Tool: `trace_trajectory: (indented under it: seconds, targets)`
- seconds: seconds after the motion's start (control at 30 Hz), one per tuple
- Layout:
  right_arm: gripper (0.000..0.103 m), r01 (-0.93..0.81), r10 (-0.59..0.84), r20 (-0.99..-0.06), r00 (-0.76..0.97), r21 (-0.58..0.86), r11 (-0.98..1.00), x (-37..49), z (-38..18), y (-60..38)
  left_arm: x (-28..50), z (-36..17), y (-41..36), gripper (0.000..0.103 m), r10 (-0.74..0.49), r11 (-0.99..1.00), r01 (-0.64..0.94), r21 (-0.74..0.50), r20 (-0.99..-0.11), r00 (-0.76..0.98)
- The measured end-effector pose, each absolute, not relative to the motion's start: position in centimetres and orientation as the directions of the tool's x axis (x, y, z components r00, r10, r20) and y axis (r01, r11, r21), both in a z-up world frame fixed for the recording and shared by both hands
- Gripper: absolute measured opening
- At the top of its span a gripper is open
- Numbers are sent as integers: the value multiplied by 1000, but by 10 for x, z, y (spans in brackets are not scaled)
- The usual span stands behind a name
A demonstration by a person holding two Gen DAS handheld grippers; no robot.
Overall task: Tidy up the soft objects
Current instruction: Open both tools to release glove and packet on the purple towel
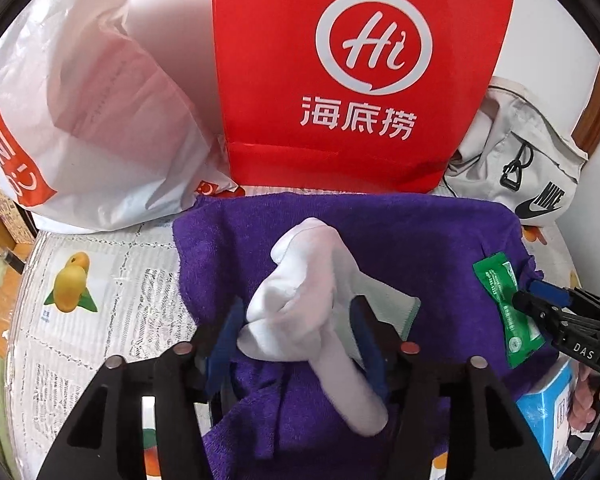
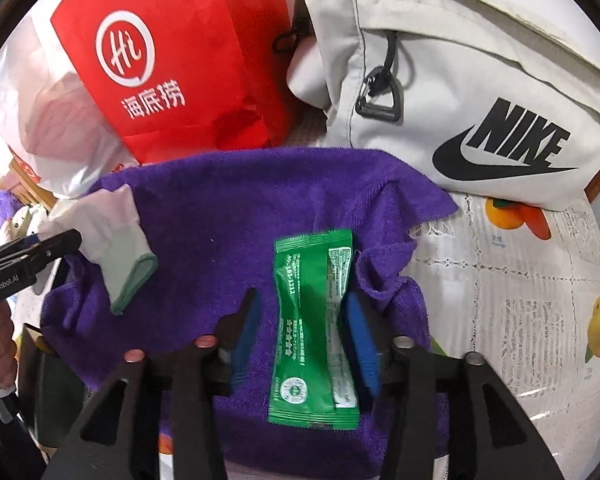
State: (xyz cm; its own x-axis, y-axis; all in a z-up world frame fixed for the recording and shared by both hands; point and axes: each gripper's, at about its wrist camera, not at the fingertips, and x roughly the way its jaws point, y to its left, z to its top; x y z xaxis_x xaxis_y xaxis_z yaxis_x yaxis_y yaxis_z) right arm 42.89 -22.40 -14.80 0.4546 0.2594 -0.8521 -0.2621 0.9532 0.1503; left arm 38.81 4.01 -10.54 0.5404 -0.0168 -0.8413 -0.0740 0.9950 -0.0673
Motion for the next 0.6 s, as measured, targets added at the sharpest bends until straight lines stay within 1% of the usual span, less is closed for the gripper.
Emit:
trace_trajectory:
  seconds: [0.03, 0.1, 0.2, 0.33, 0.37, 0.43, 0.5, 0.6]
  targets:
    - [58, -264, 260, -848, 461, 149, 953, 428, -146, -224, 387, -104, 40, 63, -9, 995, -76, -59, -840, 542]
    - [60, -266, 252, -843, 475, 136, 954, 425, -141, -225, 383, -101, 41, 66, 7, 996, -80, -43, -842, 539]
    - [65, -263, 231, -841, 489, 111, 958, 417, -133, -224, 376, -95, 42, 67, 26, 996, -83, -21, -847, 530]
    - [73, -258, 203, -825, 528, 72, 963, 397, -115, -225, 359, -82, 46, 72, 61, 994, -112, 1, -843, 535]
    - [74, -254, 197, -824, 531, 67, 965, 392, -112, -224, 354, -78, 47, 73, 66, 993, -119, 2, -842, 536]
    - [82, -249, 192, -823, 534, 63, 966, 382, -105, -222, 340, -70, 49, 73, 69, 992, -123, 2, -836, 545]
    - [84, -255, 209, -806, 554, 75, 964, 365, -96, -223, 326, -62, 50, 73, 68, 993, -120, 0, -826, 560]
    - [84, -274, 253, -773, 582, 107, 956, 342, -85, -222, 304, -51, 51, 73, 54, 994, -112, -17, -801, 597]
